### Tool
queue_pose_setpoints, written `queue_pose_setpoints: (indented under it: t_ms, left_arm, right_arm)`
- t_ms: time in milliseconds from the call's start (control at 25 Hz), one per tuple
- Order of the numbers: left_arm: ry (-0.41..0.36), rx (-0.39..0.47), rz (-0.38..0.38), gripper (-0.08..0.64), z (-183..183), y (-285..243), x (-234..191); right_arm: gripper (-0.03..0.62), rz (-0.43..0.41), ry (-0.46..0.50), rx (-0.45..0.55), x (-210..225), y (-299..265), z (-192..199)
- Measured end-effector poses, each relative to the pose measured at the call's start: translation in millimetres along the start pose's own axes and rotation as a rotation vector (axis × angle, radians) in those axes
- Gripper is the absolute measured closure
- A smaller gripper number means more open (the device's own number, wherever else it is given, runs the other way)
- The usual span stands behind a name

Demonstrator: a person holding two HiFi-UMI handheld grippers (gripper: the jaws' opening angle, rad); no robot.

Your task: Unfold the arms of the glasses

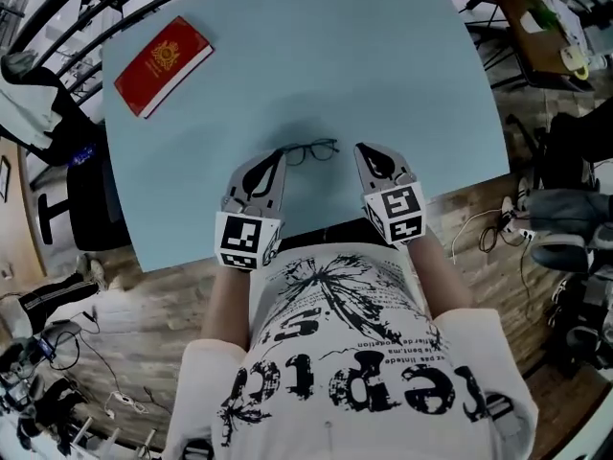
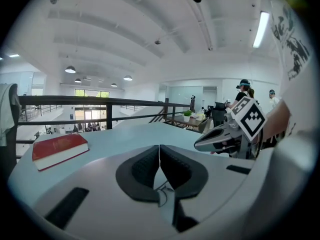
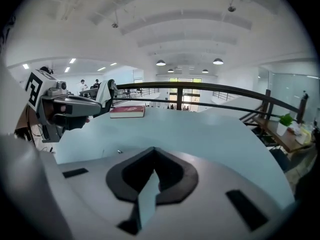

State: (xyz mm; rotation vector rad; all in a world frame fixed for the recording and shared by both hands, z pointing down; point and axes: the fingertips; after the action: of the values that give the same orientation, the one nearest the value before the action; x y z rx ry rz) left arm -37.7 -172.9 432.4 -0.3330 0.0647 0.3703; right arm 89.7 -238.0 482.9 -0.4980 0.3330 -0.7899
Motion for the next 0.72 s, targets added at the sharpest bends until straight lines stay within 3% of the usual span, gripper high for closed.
queue_pose_setpoints:
  t_ms: [360,720]
  left_arm:
    - [0.077,0.035,-0.147,0.54,3.3,-12.4,-9.4]
    - [0.088,0.071,-0.201,0.54,22.0,-19.1,-0.7]
  right_arm:
    - [0.581,-0.201,0.123,-0.039,8.5,-36.6,-3.4]
    - [0.574,-0.494,0.556,-0.24,-11.4,-68.5,41.3]
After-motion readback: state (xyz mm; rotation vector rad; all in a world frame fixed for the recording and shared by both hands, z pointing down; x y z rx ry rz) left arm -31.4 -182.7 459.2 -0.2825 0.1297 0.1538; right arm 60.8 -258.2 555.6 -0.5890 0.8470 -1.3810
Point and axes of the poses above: the fingertips, and each gripper's own axes: y backward along the fingers, x to its right, z out of its underside, and after that the axes turned 9 degrees about z, right-handed
